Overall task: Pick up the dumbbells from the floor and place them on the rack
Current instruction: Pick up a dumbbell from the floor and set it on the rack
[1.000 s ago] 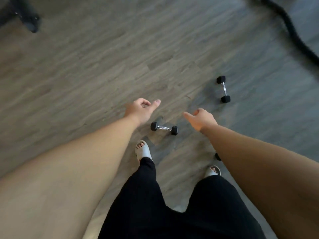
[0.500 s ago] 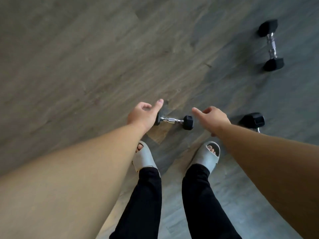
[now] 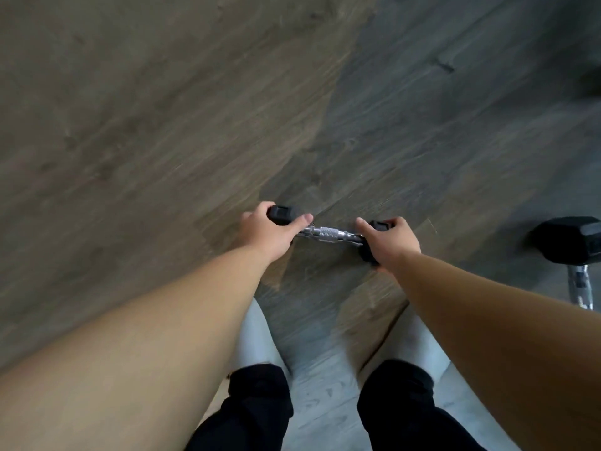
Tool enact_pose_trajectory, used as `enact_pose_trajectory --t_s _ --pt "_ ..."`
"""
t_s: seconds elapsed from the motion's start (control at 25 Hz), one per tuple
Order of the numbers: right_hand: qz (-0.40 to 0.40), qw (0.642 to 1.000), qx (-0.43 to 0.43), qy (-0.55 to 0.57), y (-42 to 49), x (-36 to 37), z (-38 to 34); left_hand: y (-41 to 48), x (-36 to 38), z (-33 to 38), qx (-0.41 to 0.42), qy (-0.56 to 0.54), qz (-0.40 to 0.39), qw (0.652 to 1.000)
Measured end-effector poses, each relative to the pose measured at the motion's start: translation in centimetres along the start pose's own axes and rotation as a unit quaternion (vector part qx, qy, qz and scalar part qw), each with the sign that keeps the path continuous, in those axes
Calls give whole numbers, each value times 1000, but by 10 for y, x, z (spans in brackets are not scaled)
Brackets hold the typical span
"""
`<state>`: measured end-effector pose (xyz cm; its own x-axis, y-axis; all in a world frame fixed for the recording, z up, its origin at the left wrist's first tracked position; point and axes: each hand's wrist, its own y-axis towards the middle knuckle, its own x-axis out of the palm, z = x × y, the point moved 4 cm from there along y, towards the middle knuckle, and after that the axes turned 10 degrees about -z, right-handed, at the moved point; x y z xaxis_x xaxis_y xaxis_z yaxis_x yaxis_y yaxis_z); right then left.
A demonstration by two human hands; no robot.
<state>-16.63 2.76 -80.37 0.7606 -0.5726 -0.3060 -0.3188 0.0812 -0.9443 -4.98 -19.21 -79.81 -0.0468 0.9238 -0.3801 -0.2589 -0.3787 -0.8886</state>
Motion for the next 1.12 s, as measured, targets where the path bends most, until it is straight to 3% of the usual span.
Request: enact_pose_trajectory --t_s 0.16,0.36,0.68,0.84,0.96,1.12 --pt "30 1000 -3 9 -16 -6 -10 -11 -17 11 18 -27 15 999" --pt "41 996 -40 67 -137 -37 -72 -107 -117 66 58 -42 37 997" --pt "0 968 -92 233 -478 -66 -234 -368 -400 195 147 -17 79 986" --pt "-68 937 -98 329 -625 -53 -307 -492 -535 243 205 -10 135 969" --pt "-132 914 -108 367 -688 -40 -361 -538 -612 277 228 2 165 960" --pt "-151 902 -136 381 -715 -37 -447 -553 -693 326 249 33 200 947"
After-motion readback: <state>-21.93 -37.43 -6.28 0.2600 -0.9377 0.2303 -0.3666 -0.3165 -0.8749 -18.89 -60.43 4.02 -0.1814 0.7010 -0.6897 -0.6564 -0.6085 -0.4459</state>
